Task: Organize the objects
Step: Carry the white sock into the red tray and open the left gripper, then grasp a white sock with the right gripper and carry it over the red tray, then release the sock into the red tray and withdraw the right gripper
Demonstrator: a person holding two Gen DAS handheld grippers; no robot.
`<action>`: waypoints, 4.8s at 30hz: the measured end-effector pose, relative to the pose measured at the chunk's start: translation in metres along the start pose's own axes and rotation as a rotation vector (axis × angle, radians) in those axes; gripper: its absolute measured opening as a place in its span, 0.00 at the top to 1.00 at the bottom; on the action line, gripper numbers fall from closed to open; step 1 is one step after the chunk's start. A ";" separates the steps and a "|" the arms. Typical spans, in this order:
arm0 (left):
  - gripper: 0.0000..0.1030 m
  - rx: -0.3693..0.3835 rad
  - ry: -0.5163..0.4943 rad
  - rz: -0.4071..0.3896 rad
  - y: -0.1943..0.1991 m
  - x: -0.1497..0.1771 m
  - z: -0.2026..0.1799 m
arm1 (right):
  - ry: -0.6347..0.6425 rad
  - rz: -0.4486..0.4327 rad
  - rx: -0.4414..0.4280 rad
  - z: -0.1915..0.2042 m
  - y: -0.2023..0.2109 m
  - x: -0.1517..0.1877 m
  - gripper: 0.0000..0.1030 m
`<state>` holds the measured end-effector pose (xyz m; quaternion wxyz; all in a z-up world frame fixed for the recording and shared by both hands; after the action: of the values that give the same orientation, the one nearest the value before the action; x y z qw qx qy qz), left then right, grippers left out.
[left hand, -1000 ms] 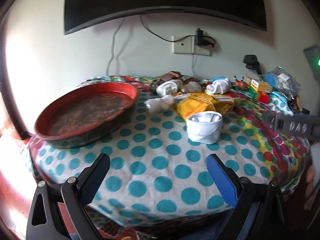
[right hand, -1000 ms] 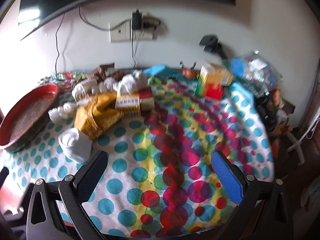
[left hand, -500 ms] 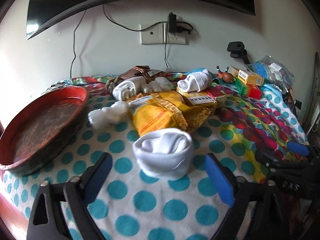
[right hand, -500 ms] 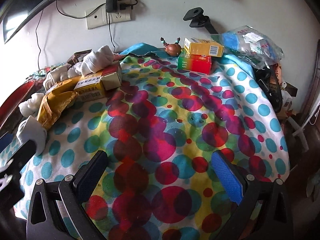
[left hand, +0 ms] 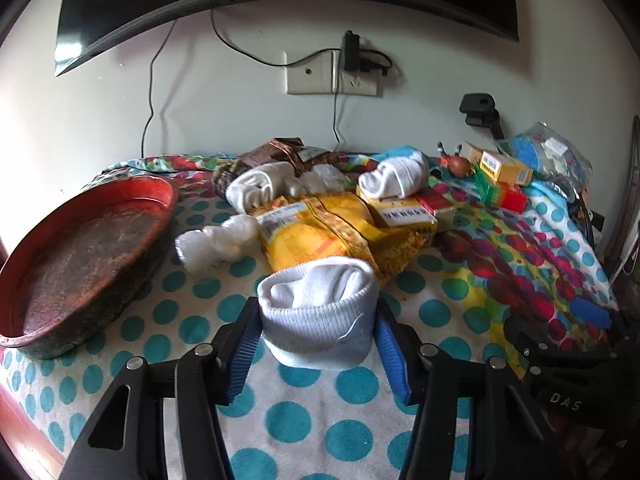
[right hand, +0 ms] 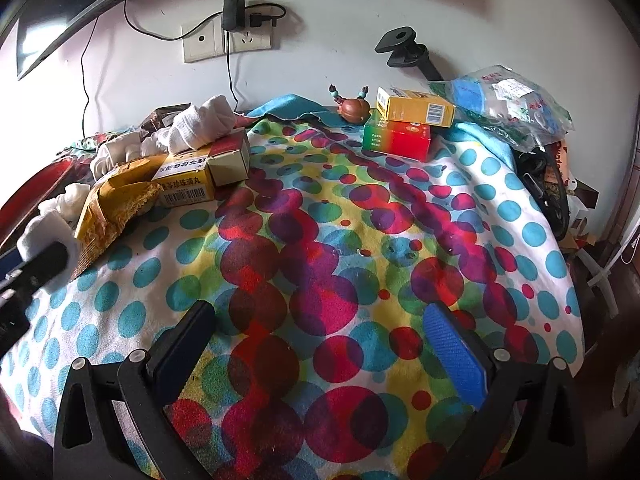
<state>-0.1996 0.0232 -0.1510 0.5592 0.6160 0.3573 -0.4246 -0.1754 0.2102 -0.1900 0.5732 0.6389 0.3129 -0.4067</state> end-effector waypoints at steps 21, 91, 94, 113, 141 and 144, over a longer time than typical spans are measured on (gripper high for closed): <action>0.46 -0.084 0.083 -0.028 0.024 0.003 0.074 | 0.085 -0.031 -0.033 0.023 0.009 -0.009 0.00; 0.12 -0.126 0.250 -0.114 0.127 0.017 0.172 | 0.183 -0.039 -0.144 0.134 -0.114 -0.112 0.59; 0.12 -0.126 0.266 -0.114 0.127 0.017 0.174 | 0.181 -0.036 -0.152 0.136 -0.113 -0.113 0.61; 0.12 -0.197 0.275 -0.134 0.137 0.012 0.192 | 0.237 -0.107 -0.368 0.276 -0.048 -0.132 0.63; 0.12 -0.336 0.390 -0.137 0.146 0.019 0.244 | 0.405 -0.036 -0.632 0.430 -0.005 -0.079 0.21; 0.12 -0.337 0.374 -0.148 0.147 0.016 0.241 | 0.348 -0.155 -0.579 0.398 0.006 -0.123 0.13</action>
<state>-0.0887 -0.2344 -0.1126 0.5457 0.5542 0.5640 -0.2775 -0.2923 -0.1753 -0.0842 0.6363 0.4836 0.5560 -0.2283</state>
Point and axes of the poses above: each gripper's, at about its wrist camera, not at the fingertips, and y roughly against the way its jaws point, z to its left, x to its underside, the point moved 10 cm from there along -y, roughly the way its jaws point, and after that the axes turned 14 degrees about -z, right-handed, at the moved point
